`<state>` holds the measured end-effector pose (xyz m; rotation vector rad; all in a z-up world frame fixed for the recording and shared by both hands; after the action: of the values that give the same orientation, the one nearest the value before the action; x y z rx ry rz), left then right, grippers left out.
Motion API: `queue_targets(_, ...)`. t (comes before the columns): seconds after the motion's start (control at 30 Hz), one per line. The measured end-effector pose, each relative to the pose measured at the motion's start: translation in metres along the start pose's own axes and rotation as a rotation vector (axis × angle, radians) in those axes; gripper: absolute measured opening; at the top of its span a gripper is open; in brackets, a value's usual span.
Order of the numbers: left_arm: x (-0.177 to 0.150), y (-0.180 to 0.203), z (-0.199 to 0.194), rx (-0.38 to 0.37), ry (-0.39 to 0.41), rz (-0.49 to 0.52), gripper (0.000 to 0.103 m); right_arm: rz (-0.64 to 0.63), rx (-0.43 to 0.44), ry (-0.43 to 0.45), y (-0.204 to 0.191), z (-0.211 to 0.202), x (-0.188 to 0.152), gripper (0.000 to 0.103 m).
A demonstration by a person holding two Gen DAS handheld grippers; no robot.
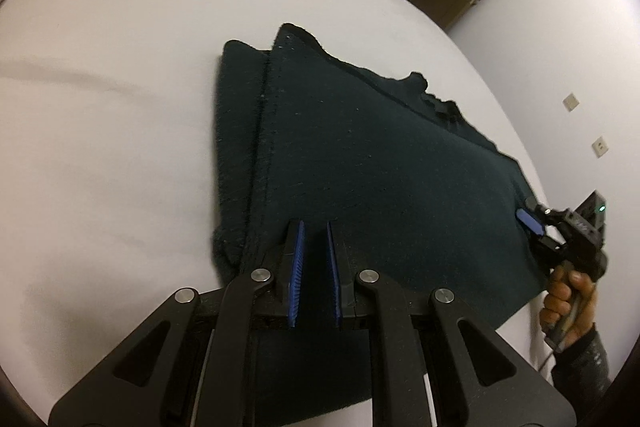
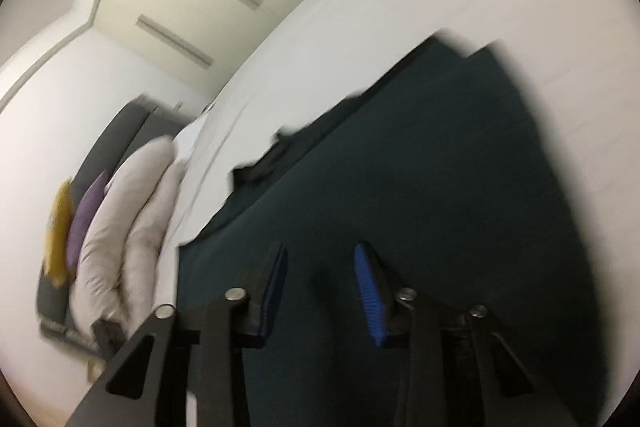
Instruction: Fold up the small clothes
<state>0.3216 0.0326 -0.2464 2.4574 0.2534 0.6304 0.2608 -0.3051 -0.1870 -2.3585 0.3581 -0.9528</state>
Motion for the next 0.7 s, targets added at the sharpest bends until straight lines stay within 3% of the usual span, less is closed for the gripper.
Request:
queue_targets(0.07, 0.0, -0.007, -0.005, -0.027, 0.004, -0.036, 0.011, 0.054, -0.036, 0.033, 0.019, -0.014, 0.003, 0.023)
queue_targets(0.13, -0.001, -0.014, -0.012, -0.044, 0.015, -0.081, 0.011, 0.077, -0.136, 0.072, 0.031, -0.034, 0.005, 0.027)
queue_targets(0.17, -0.002, -0.018, -0.016, -0.05, 0.021, -0.106, 0.011, 0.076, -0.169, 0.086, 0.032, -0.042, 0.005, 0.033)
queue_targets(0.2, -0.003, -0.021, -0.021, -0.061, 0.031, -0.132, 0.011, 0.083, -0.181, 0.104, 0.031, -0.051, 0.004, 0.047)
queue_targets(0.27, -0.005, -0.028, -0.034, -0.068, 0.043, -0.174, 0.011, 0.098, -0.163, 0.144, 0.019, -0.065, -0.001, 0.061)
queue_targets(0.37, -0.011, -0.032, -0.057, -0.05, 0.083, -0.207, 0.011, 0.05, -0.088, 0.138, -0.014, -0.068, -0.012, 0.062)
queue_targets(0.43, -0.017, -0.034, -0.075, -0.1, 0.111, -0.247, 0.014, 0.023, -0.037, 0.124, -0.035, -0.064, -0.017, 0.062)
queue_targets(0.5, -0.028, -0.036, -0.085, -0.123, 0.111, -0.287, 0.029, -0.013, 0.011, 0.101, -0.056, -0.055, -0.024, 0.062)
queue_targets(0.57, -0.046, -0.04, -0.099, -0.159, 0.13, -0.362, 0.081, -0.026, 0.038, 0.073, -0.068, -0.045, -0.029, 0.062)
queue_targets(0.63, -0.066, -0.045, -0.111, -0.199, 0.181, -0.435, 0.091, -0.031, 0.059, 0.054, -0.077, -0.037, -0.033, 0.062)
queue_targets(0.7, -0.081, -0.039, -0.107, -0.228, 0.145, -0.455, 0.092, -0.038, 0.07, 0.046, -0.084, -0.033, -0.038, 0.062)
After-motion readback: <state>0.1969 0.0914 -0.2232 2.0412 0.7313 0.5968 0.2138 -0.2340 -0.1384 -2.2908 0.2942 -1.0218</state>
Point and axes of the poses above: each gripper's, at about its wrist camera, not at the fingertips, and z roughly the way its jaws point, y to its right, x to its top, the point moved 6 cm from there along z, roughly the way its jaws point, and after that the axes turned 13 degrees about -z, right-handed, at the moved point
